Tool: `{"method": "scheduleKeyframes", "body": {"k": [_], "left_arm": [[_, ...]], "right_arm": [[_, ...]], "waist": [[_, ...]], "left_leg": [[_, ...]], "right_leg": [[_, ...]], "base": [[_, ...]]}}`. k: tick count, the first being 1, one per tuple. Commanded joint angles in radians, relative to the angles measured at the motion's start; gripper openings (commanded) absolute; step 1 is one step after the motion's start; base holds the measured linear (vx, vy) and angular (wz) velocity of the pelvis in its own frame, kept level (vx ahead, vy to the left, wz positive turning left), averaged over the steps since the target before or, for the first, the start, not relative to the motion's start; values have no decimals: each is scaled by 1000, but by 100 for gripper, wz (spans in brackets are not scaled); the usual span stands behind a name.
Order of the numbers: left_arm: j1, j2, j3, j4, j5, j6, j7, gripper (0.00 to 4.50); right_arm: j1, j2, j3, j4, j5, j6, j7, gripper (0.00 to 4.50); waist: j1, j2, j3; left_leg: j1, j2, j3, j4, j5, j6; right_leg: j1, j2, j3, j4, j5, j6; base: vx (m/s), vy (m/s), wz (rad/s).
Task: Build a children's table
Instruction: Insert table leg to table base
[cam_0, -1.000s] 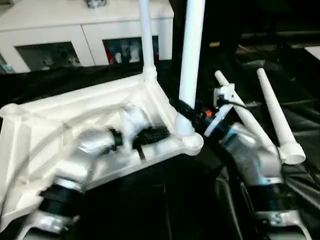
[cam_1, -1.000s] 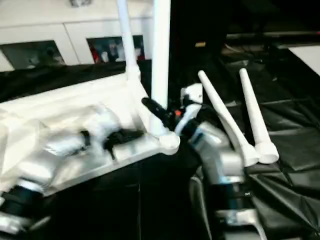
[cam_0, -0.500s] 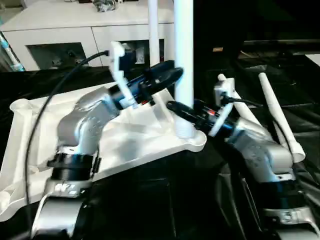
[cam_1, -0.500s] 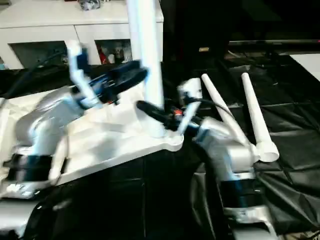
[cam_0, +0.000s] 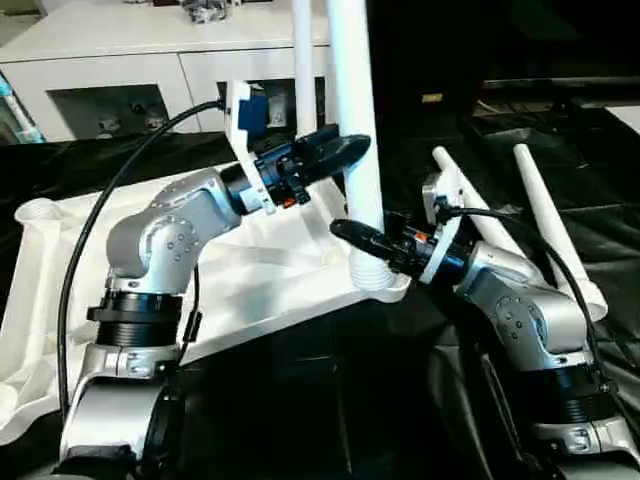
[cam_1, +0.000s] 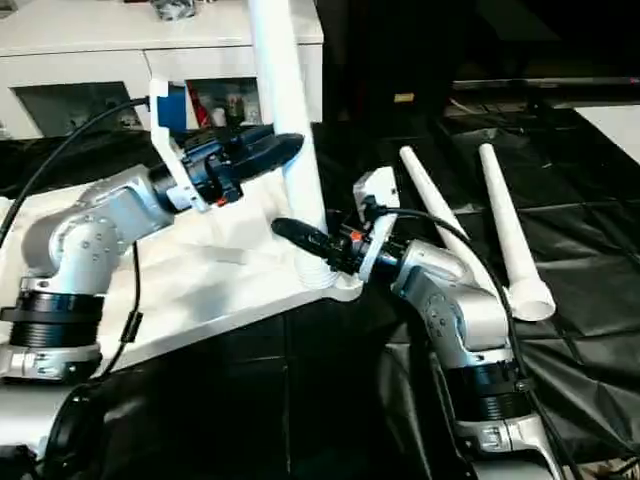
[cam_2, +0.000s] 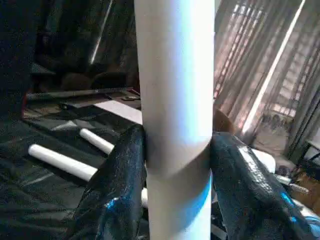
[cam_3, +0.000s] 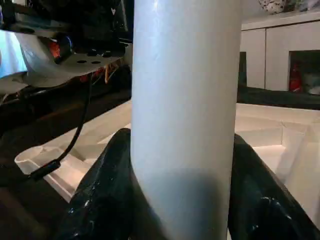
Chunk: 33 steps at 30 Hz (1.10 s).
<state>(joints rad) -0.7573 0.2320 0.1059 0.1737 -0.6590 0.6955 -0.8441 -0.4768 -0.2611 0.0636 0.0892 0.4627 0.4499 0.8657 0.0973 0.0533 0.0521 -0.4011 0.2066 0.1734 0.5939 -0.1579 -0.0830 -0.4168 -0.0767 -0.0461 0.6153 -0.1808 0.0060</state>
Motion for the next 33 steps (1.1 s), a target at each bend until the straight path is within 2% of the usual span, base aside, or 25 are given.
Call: {"method": "scheduleKeyframes", "body": {"k": [1,5,12,13,15,18,20,22,23,24,33], "left_arm": [[-37,8,8,6,-22,21,1,177],[-35,3,-3,-11,-38,28,-20,177],[-53,-29,20,-6,-66,45,8,176],[-59,-32,26,3,-77,60,13,210],[-67,-38,36,13,-96,82,17,245],[-73,-43,39,14,-97,82,12,268],[-79,-42,26,23,-49,48,39,281],[-83,-40,23,38,-37,43,43,289],[-83,-39,25,38,-42,49,40,289],[-83,-38,27,37,-47,53,37,262],[-81,-27,60,38,-68,67,59,202]], "right_arm": [[-9,-1,57,-25,-14,-20,51,184],[-14,-7,65,-16,-26,-27,58,184],[-26,-5,68,3,-37,-38,58,184],[-28,-4,68,5,-37,-39,58,184],[-30,-3,69,8,-40,-42,58,184],[-31,0,69,11,-45,-46,58,184],[-33,4,69,15,-48,-49,56,184],[-35,4,68,17,-48,-50,56,184],[-34,4,68,16,-47,-49,55,184],[-35,4,68,16,-47,-49,55,184],[-40,7,63,33,-50,-57,58,184]], "waist": [[4,-7,-79],[6,-6,-79],[7,-5,-81],[7,-5,-80],[7,-4,-80],[9,-4,-81],[9,-4,-81],[9,-4,-79],[9,-4,-80],[9,-3,-81],[14,-6,-81]], "left_leg": [[22,5,2,-56,-149,43],[21,5,1,-55,-148,42],[21,4,1,-52,-147,45],[21,4,1,-52,-147,45],[21,3,2,-51,-149,46],[22,5,0,-51,-155,47],[20,5,-2,-52,-153,50],[21,4,-1,-52,-159,49],[21,4,-1,-51,-157,48],[21,4,-1,-51,-154,47],[21,5,-1,-50,-159,46]], "right_leg": [[63,-40,25,-57,-73,-236],[63,-40,25,-57,-71,-233],[65,-40,25,-55,-56,-241],[65,-40,24,-54,-55,-242],[64,-39,24,-54,-59,-243],[65,-40,24,-55,-58,-248],[66,-40,22,-54,-53,-247],[66,-39,23,-56,-59,-242],[67,-41,24,-56,-65,-239],[67,-41,24,-55,-63,-239],[65,-41,24,-55,-79,-238]], "base": [[0,0,0],[0,0,0],[0,0,0],[0,0,0],[0,0,0],[0,0,0],[0,0,0],[0,0,0],[0,0,0],[0,0,0],[0,0,0]]}}
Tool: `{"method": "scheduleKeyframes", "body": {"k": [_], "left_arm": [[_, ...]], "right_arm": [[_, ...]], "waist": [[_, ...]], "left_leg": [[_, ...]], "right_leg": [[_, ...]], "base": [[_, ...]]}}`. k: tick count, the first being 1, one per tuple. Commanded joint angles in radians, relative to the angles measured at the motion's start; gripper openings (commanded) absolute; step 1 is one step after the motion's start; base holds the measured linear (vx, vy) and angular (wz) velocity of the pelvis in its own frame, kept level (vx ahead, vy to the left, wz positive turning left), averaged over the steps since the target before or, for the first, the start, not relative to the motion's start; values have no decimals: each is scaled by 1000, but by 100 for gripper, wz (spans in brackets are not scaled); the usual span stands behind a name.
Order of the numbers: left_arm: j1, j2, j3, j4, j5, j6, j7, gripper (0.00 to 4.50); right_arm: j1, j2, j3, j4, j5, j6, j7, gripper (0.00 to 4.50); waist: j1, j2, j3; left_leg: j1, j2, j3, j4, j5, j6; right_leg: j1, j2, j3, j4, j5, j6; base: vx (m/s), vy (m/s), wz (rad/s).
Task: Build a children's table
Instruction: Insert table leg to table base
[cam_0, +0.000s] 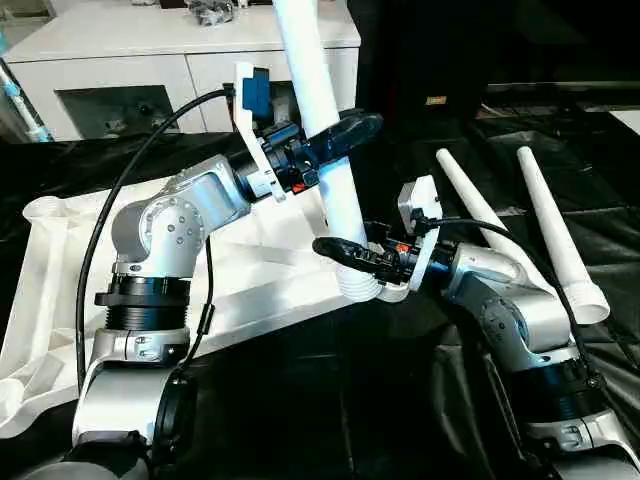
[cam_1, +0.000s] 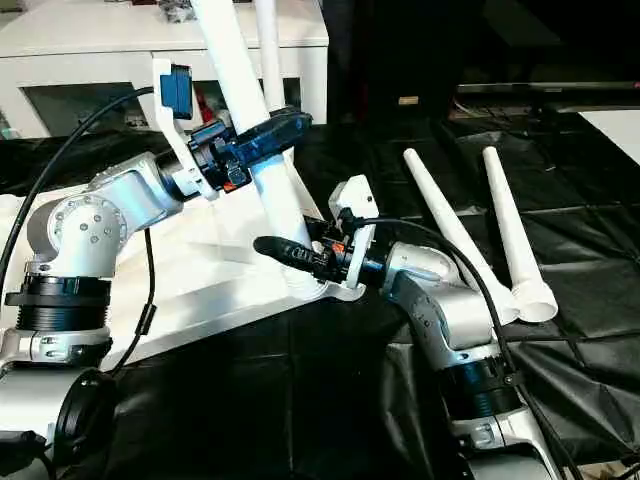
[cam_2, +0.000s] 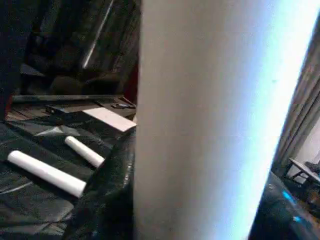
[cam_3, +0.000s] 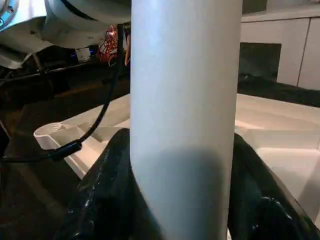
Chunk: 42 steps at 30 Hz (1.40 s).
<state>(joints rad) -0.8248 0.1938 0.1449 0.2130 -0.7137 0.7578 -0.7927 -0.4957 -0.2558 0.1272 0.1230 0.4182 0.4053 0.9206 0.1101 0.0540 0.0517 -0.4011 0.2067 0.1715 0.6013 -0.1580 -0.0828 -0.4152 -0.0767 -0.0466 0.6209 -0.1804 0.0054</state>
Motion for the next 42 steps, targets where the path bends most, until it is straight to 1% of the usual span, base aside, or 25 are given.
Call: {"method": "scheduleKeyframes", "body": {"k": [1,4,6,7,8,9,11,13,15,17,18,19,21,23,25,28,29,30,36,37,39,42], "left_arm": [[-12,12,25,-5,-18,8,6,193],[-11,13,29,-9,-24,13,10,185],[-14,15,27,-11,-19,8,14,182],[-14,15,27,-11,-19,8,14,182],[-15,20,18,-14,-7,-1,11,181],[-16,26,8,-16,5,-7,9,181],[-14,43,-25,-28,38,-22,-8,181],[-14,50,-43,-36,53,-28,-16,179],[-12,59,-68,-49,70,-34,-30,179],[-15,62,-85,-63,74,-39,-43,179],[-17,62,-88,-65,76,-40,-46,179],[-19,65,-94,-65,80,-45,-50,179],[-22,67,-100,-66,81,-48,-54,179],[-27,66,-98,-67,73,-44,-52,179],[-31,67,-102,-71,75,-47,-59,179],[-30,67,-108,-75,77,-50,-66,179],[-26,70,-120,-82,82,-53,-78,179],[-25,72,-124,-85,84,-54,-83,179],[-22,77,-131,-89,85,-53,-99,179],[-22,78,-133,-90,86,-54,-102,179],[-22,80,-136,-89,86,-55,-107,179],[-21,82,-138,-88,88,-58,-110,179]], "right_arm": [[-23,2,-1,2,-6,-15,1,184],[-24,3,-1,5,-11,-22,1,184],[-27,5,3,11,-22,-46,1,184],[-27,5,3,11,-22,-46,1,184],[-29,6,2,15,-22,-48,1,184],[-32,7,0,21,-21,-47,1,219],[-41,8,-4,33,-12,-29,4,254],[-46,4,-4,33,-6,-13,12,262],[-50,-2,3,29,-11,1,11,278],[-59,-15,20,30,-32,13,6,298],[-61,-19,25,30,-34,18,9,300],[-64,-25,30,30,-30,33,19,300],[-69,-32,36,29,-26,53,31,301],[-74,-38,42,30,-28,63,38,301],[-82,-47,54,34,-29,94,45,301],[-89,-48,58,42,-32,113,46,301],[-96,-45,63,51,-33,124,41,301],[-98,-45,64,53,-33,127,40,301],[-107,-46,63,56,-29,151,43,301],[-109,-47,63,55,-29,157,44,284],[-110,-49,62,55,-28,170,47,267],[-110,-53,64,55,-26,179,51,264]], "waist": [[1,-9,-80],[2,-8,-79],[3,-9,-78],[3,-9,-79],[2,-12,-79],[2,-11,-79],[3,-9,-79],[1,-11,-79],[3,-10,-79],[3,-12,-79],[2,-12,-79],[2,-14,-78],[2,-13,-78],[4,-13,-79],[3,-16,-79],[4,-14,-78],[4,-17,-79],[4,-16,-79],[4,-15,-79],[4,-15,-79],[4,-15,-79],[4,-14,-79]], "left_leg": [[21,5,1,-58,-158,45],[21,5,1,-58,-164,43],[22,5,1,-58,-170,40],[21,5,1,-58,-169,40],[21,5,2,-58,-165,39],[21,5,1,-58,-166,40],[21,5,1,-58,-165,41],[21,5,1,-59,-169,39],[21,6,0,-59,-162,36],[20,5,1,-58,-151,36],[19,5,1,-58,-147,35],[20,5,1,-58,-149,35],[21,5,2,-57,-155,36],[20,4,2,-57,-149,37],[19,4,2,-57,-149,38],[20,5,2,-57,-155,35],[19,5,2,-57,-153,35],[20,5,2,-57,-150,35],[20,4,3,-56,-145,34],[19,4,3,-55,-145,33],[20,4,2,-56,-147,33],[20,5,2,-56,-152,30]], "right_leg": [[63,-41,24,-60,-80,-237],[62,-42,25,-61,-96,-235],[61,-42,25,-62,-111,-229],[61,-42,25,-62,-111,-229],[61,-41,25,-62,-107,-227],[60,-41,25,-62,-110,-227],[60,-42,25,-62,-114,-224],[60,-41,25,-62,-120,-219],[61,-42,26,-61,-120,-215],[61,-42,26,-60,-108,-218],[61,-42,26,-58,-104,-221],[61,-42,26,-59,-107,-221],[61,-42,27,-61,-116,-221],[61,-42,26,-59,-106,-221],[61,-41,26,-59,-105,-223],[60,-42,26,-60,-122,-222],[61,-42,27,-59,-121,-221],[60,-43,26,-59,-124,-222],[60,-42,27,-58,-116,-221],[60,-42,27,-58,-114,-220],[60,-41,27,-58,-113,-222],[60,-42,26,-58,-119,-220]], "base": [[0,0,0],[0,0,0],[0,0,0],[0,0,0],[0,0,0],[0,0,0],[0,0,0],[0,0,0],[0,0,0],[0,0,0],[0,0,0],[0,0,0],[0,0,0],[0,0,0],[0,0,0],[0,0,0],[0,0,0],[0,0,0],[0,0,0],[0,0,0],[0,0,0],[0,0,0]]}}
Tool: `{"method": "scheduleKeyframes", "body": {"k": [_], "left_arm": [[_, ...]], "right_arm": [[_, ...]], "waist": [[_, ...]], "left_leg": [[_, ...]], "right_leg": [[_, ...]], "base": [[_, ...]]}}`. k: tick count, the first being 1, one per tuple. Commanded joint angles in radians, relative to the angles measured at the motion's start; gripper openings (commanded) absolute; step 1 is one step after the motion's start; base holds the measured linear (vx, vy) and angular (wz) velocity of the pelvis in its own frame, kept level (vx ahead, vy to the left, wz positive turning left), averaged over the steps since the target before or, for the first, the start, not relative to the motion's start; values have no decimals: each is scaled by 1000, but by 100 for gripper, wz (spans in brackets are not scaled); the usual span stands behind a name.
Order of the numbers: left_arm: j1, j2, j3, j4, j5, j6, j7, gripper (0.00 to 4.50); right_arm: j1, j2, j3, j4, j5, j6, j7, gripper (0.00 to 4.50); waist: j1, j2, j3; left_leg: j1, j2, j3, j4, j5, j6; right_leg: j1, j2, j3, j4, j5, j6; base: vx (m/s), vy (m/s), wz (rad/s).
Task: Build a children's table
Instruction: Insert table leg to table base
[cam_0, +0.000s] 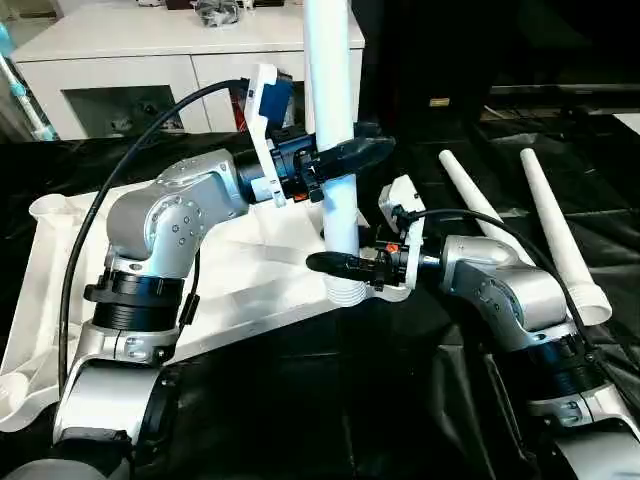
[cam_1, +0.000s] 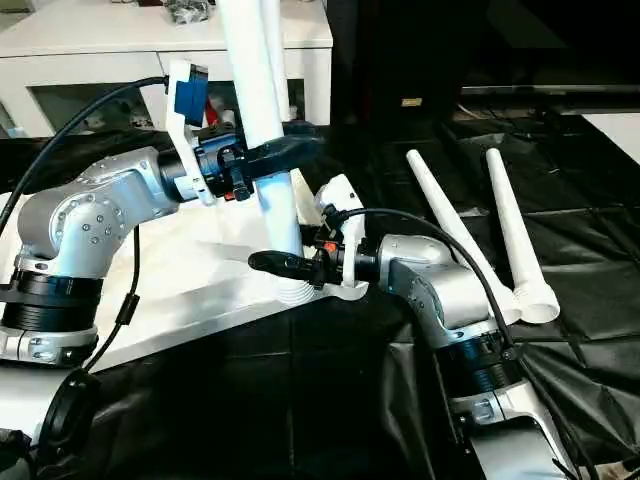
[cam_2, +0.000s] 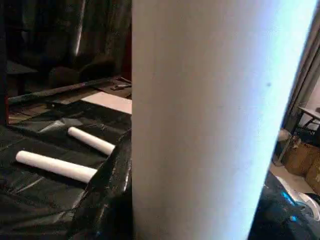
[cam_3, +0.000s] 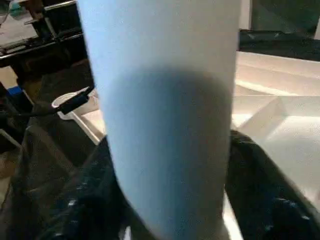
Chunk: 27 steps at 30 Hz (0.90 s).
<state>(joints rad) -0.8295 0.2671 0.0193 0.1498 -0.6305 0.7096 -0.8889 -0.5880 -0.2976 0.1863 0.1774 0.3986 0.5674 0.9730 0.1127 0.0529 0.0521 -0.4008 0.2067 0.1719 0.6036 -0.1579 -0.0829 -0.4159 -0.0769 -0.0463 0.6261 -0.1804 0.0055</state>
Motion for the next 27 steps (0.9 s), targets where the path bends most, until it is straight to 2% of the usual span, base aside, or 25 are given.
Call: {"method": "scheduleKeyframes", "body": {"k": [1,6,13,14,15,17,20,22,23,25,27], "left_arm": [[-16,11,-15,-25,6,-12,-16,179],[-15,14,-16,-24,10,-14,-23,179],[-6,28,-47,-28,29,-14,-40,179],[-6,32,-53,-29,33,-14,-39,235],[-5,34,-56,-29,35,-14,-39,249],[-5,35,-58,-27,33,-12,-42,252],[-10,30,-45,-19,20,-4,-38,293],[-16,25,-31,-12,11,1,-30,297],[-20,21,-19,-7,5,2,-21,301],[-32,10,18,0,-25,16,-3,337],[-39,6,41,3,-52,32,-1,346]], "right_arm": [[-17,-14,8,0,-5,23,1,248],[-15,-16,8,0,-7,33,4,205],[-10,-15,13,2,-19,25,2,196],[-10,-14,13,1,-20,25,2,195],[-10,-14,13,1,-20,25,2,195],[-8,-12,13,0,-20,23,1,195],[-5,-7,11,-2,-21,15,-4,193],[-2,-3,8,-3,-21,9,-9,193],[-1,0,6,-3,-21,4,-13,193],[2,12,-7,-3,-16,-6,-26,192],[3,20,-17,-2,-12,-13,-33,191]], "waist": [[2,-13,-80],[2,-14,-80],[2,-13,-80],[3,-13,-80],[2,-13,-80],[2,-12,-80],[2,-12,-80],[3,-11,-81],[3,-10,-81],[3,-7,-81],[3,-8,-81]], "left_leg": [[20,5,2,-58,-152,30],[20,5,2,-58,-154,27],[20,5,2,-58,-152,27],[21,6,1,-58,-151,26],[20,5,2,-58,-152,26],[20,5,1,-59,-155,25],[20,5,1,-58,-152,24],[20,5,1,-57,-147,23],[20,5,1,-58,-147,23],[20,4,2,-57,-155,20],[20,4,1,-57,-160,19]], "right_leg": [[61,-42,26,-64,-119,-221],[61,-43,26,-64,-123,-219],[59,-42,26,-63,-122,-218],[60,-43,26,-63,-120,-218],[60,-42,27,-62,-115,-220],[60,-42,27,-63,-121,-218],[60,-42,26,-62,-115,-219],[60,-42,27,-60,-106,-223],[60,-42,27,-61,-105,-224],[60,-42,26,-60,-102,-230],[61,-42,26,-61,-104,-233]], "base": [[0,0,0],[0,0,0],[0,0,0],[0,0,0],[0,0,0],[0,0,0],[0,0,0],[0,0,0],[0,0,0],[0,0,0],[0,0,0]]}}
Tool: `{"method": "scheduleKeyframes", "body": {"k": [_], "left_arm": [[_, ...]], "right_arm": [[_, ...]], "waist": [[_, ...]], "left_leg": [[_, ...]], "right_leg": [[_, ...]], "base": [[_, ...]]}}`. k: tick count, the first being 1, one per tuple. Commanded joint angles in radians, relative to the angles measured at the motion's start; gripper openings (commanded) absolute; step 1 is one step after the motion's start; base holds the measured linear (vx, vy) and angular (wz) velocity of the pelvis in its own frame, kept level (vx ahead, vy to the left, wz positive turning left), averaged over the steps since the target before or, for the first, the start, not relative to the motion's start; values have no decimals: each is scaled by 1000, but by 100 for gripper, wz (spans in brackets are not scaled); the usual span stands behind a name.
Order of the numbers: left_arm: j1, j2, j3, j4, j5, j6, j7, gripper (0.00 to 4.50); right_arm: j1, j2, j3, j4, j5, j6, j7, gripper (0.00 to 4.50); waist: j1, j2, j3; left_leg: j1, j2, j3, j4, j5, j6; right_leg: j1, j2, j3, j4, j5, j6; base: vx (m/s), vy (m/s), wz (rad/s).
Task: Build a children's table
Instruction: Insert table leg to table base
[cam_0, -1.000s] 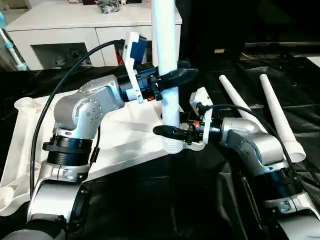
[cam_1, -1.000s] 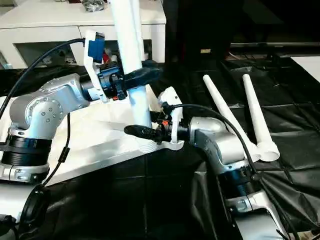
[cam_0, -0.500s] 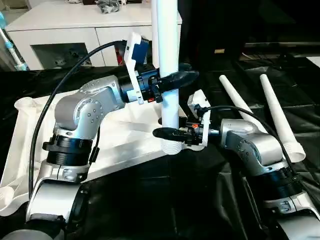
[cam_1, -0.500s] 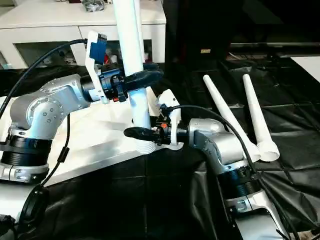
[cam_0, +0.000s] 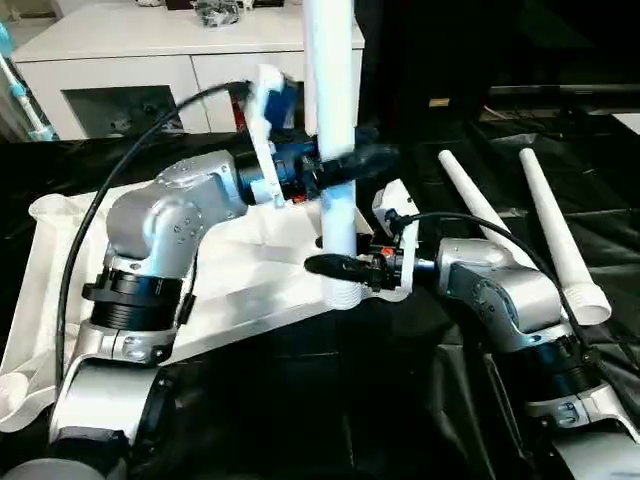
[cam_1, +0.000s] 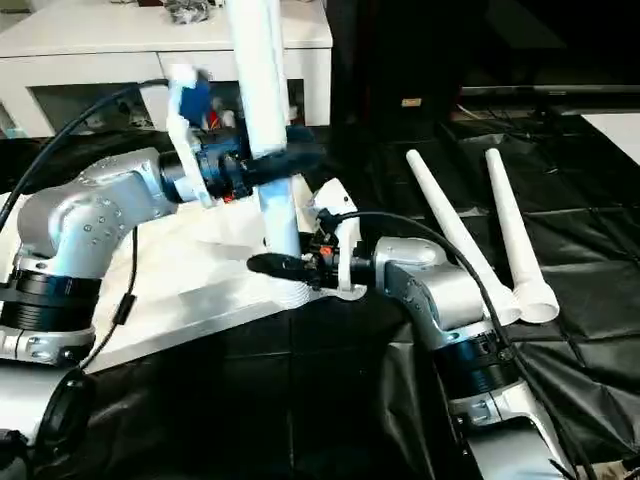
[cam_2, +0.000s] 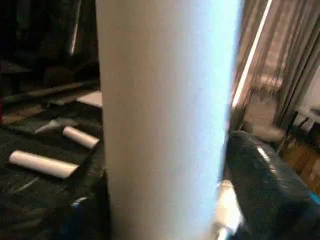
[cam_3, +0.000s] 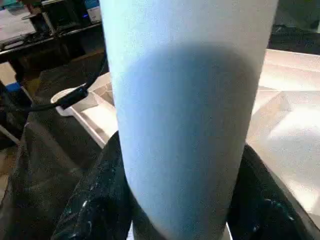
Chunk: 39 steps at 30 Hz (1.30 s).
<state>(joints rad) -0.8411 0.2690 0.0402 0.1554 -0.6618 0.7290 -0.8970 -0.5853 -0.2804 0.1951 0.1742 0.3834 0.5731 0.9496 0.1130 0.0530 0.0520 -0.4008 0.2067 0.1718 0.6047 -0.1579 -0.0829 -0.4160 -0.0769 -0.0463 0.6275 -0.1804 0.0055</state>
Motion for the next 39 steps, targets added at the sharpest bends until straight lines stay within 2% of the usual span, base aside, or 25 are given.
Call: {"method": "scheduleKeyframes", "body": {"k": [1,5,6,10,11,14,15,16,17,18,22,25,27,29,30,31,32,34,36,37,38,39], "left_arm": [[-28,2,29,1,-31,20,10,356],[-29,-2,52,15,-64,38,9,387],[-28,-1,63,30,-83,50,-5,402],[-15,12,81,55,-132,76,-82,431],[-9,13,91,65,-143,79,-100,438],[-5,14,98,70,-150,83,-108,450],[-3,4,125,113,-157,68,-105,450],[-2,1,134,127,-161,63,-102,450],[-4,-13,172,176,-183,56,-85,450],[-4,-13,172,176,-183,56,-85,450],[14,-47,250,226,-243,49,-58,450],[25,-61,297,275,-253,25,-16,450],[39,-79,370,313,-291,-8,40,450],[46,-86,413,325,-315,-20,75,450],[53,-87,418,325,-295,-41,106,450],[72,-84,390,309,-220,-97,148,450],[93,-72,333,292,-120,-133,207,450],[112,-59,274,273,-30,-159,248,450],[184,5,57,190,216,-224,298,450],[198,17,18,175,261,-240,308,450],[228,35,-51,150,351,-308,323,450],[238,44,-79,145,384,-338,321,450]], "right_arm": [[2,6,-31,0,8,-20,-11,191],[5,13,-44,-9,22,-22,-10,190],[10,14,-49,-19,30,-21,-5,190],[29,5,-53,-52,52,-21,16,190],[36,2,-56,-63,58,-21,21,190],[40,0,-58,-69,62,-21,23,190],[47,-1,-64,-82,71,-20,30,190],[49,-1,-65,-86,74,-19,33,190],[55,-2,-71,-99,83,-17,38,190],[55,-2,-71,-99,83,-17,38,190],[70,2,-84,-121,105,-16,32,190],[80,8,-91,-132,117,-11,24,190],[97,12,-95,-142,116,-10,10,190],[105,16,-100,-141,108,-15,-5,190],[108,19,-104,-134,92,-27,-28,190],[107,23,-109,-110,62,-46,-70,190],[105,27,-110,-82,23,-74,-115,190],[103,29,-110,-61,-4,-94,-150,190],[101,43,-128,-18,-35,-131,-220,189],[101,46,-132,-12,-39,-138,-232,189],[103,51,-141,-5,-45,-150,-252,189],[103,53,-147,-2,-48,-157,-263,189]], "waist": [[2,-8,-80],[3,-5,-80],[3,0,-81],[3,0,-82],[4,5,-81],[3,3,-80],[3,9,-80],[2,6,-78],[2,9,-79],[2,7,-79],[4,7,-82],[4,6,-81],[4,8,-80],[5,7,-80],[3,8,-80],[3,6,-81],[0,8,-79],[-1,7,-77],[0,3,-79],[0,7,-78],[-3,-6,-77],[1,-8,-79]], "left_leg": [[21,4,1,-59,-165,18],[21,3,1,-59,-175,17],[23,2,1,-59,-179,17],[22,1,0,-59,-178,19],[23,2,0,-59,-184,20],[22,3,-2,-61,-194,16],[23,2,-2,-60,-203,13],[23,1,0,-60,-206,15],[23,0,-1,-60,-212,15],[23,-1,-1,-59,-214,14],[23,2,-3,-61,-216,13],[22,1,-3,-61,-216,17],[23,2,-5,-62,-226,14],[21,2,-5,-62,-225,12],[22,2,-5,-63,-228,12],[22,4,-7,-63,-227,9],[23,6,-7,-67,-236,2],[25,10,-10,-73,-251,-11],[28,18,-13,-78,-246,-12],[26,17,-13,-77,-243,-14],[24,14,-9,-76,-236,-12],[22,14,-10,-76,-214,-10]], "right_leg": [[60,-42,25,-63,-110,-232],[60,-41,25,-64,-114,-230],[59,-39,24,-64,-112,-232],[62,-39,24,-63,-97,-235],[60,-38,23,-64,-96,-239],[62,-39,23,-63,-92,-244],[61,-40,23,-64,-106,-242],[61,-38,23,-67,-110,-241],[63,-38,23,-68,-119,-237],[63,-38,23,-69,-123,-235],[63,-40,22,-66,-113,-243],[64,-39,21,-68,-110,-240],[64,-41,21,-70,-124,-233],[65,-42,21,-70,-120,-233],[62,-41,21,-71,-119,-231],[63,-42,22,-70,-118,-228],[60,-42,22,-74,-134,-214],[59,-44,23,-78,-172,-181],[56,-49,27,-79,-208,-148],[55,-49,27,-79,-209,-141],[54,-46,27,-82,-207,-135],[57,-49,29,-77,-197,-136]], "base": [[0,0,0],[0,0,0],[0,0,0],[0,0,0],[0,0,0],[0,0,0],[0,0,0],[0,0,0],[0,0,0],[0,0,0],[0,0,0],[0,0,0],[0,0,0],[0,0,0],[0,0,0],[0,0,0],[0,0,0],[0,0,0],[0,0,0],[0,0,0],[0,0,0],[0,0,0]]}}
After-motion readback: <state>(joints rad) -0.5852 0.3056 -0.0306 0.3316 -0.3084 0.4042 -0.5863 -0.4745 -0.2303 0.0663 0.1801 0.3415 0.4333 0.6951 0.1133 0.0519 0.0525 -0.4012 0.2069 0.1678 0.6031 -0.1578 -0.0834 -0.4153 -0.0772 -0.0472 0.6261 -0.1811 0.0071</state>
